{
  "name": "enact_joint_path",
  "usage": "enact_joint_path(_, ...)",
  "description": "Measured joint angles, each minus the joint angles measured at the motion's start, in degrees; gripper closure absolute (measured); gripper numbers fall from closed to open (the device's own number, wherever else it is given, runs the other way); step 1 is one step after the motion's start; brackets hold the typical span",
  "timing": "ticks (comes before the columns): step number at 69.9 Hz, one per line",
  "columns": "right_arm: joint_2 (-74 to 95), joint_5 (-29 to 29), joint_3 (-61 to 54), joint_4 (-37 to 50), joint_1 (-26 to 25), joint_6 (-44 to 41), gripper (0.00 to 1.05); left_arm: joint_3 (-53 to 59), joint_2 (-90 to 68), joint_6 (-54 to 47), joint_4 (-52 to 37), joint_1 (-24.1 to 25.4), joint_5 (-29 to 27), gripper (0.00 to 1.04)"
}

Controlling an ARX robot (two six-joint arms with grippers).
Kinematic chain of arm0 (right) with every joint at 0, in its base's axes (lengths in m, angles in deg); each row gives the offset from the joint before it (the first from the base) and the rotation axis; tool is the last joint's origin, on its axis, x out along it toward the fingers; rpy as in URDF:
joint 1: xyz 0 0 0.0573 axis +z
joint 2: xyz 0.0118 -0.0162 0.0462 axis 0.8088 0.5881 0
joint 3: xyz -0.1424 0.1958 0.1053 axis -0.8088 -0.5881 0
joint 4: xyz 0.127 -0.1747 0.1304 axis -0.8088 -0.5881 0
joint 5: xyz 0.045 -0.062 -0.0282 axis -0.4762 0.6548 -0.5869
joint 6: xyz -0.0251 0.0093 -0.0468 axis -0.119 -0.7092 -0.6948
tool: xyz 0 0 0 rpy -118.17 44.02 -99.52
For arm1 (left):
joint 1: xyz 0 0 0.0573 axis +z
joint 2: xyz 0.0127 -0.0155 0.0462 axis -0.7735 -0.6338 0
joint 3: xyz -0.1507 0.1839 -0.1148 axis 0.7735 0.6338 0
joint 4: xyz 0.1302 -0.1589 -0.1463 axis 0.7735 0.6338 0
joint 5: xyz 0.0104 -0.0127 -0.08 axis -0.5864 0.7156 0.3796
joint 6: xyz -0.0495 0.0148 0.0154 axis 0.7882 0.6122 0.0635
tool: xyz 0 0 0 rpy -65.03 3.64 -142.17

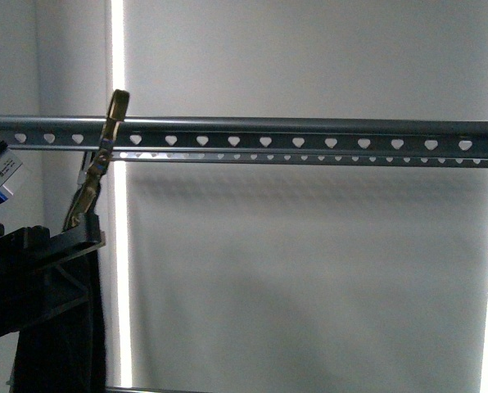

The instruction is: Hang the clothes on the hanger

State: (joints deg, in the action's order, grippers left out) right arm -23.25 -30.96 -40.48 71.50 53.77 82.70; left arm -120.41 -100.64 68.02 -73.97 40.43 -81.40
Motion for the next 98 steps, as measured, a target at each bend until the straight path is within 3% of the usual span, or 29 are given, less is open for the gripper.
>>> enact_joint_path(17, 0.00, 0.00, 0.00, 0.00, 0.00, 0.00, 0.07, -2.86, 0.28, -22.84, 12.17, 8.46, 33.03, 1.00)
enact_joint_path(25, 0.00, 0.00, 0.00, 0.00, 0.00, 0.00, 0.07, -7.63, -1.40, -37.73, 23.30, 12.55, 47.95, 1.00)
enact_joint_path(30, 0.00, 0.00, 0.00, 0.00, 0.00, 0.00, 0.07, -15.76, -5.60, -52.76, 39.32, 15.32, 56.72, 1.00)
enact_joint_path(34, 0.00, 0.00, 0.00, 0.00, 0.00, 0.00, 0.07, -24.87, -10.64, -63.60, 55.87, 16.22, 57.40, 1.00)
enact_joint_path(39, 0.00, 0.00, 0.00, 0.00, 0.00, 0.00, 0.07, -31.93, -15.21, -69.72, 69.05, 16.09, 56.46, 1.00)
enact_joint_path(47, 0.00, 0.00, 0.00, 0.00, 0.00, 0.00, 0.07, -38.51, -20.26, -74.31, 79.06, 14.36, 53.90, 1.00)
enact_joint_path(56, 0.00, 0.00, 0.00, 0.00, 0.00, 0.00, 0.07, -41.00, -22.69, -76.63, 70.31, 10.82, 53.37, 1.00)
enact_joint_path(62, 0.00, 0.00, 0.00, 0.00, 0.00, 0.00, 0.07, -41.35, -23.19, -79.65, 57.79, 6.99, 54.38, 1.00)
enact_joint_path(72, 0.00, 0.00, 0.00, 0.00, 0.00, 0.00, 0.07, -42.80, -23.43, -82.84, 46.80, 2.91, 54.27, 1.00)
enact_joint_path(83, 0.00, 0.00, 0.00, 0.00, 0.00, 0.00, 0.07, -45.83, -26.25, -87.32, 44.19, -0.15, 49.59, 1.00)
enact_joint_path(98, 0.00, 0.00, 0.00, 0.00, 0.00, 0.00, 0.07, -47.54, -30.45, -92.41, 43.45, -0.31, 43.04, 1.00)
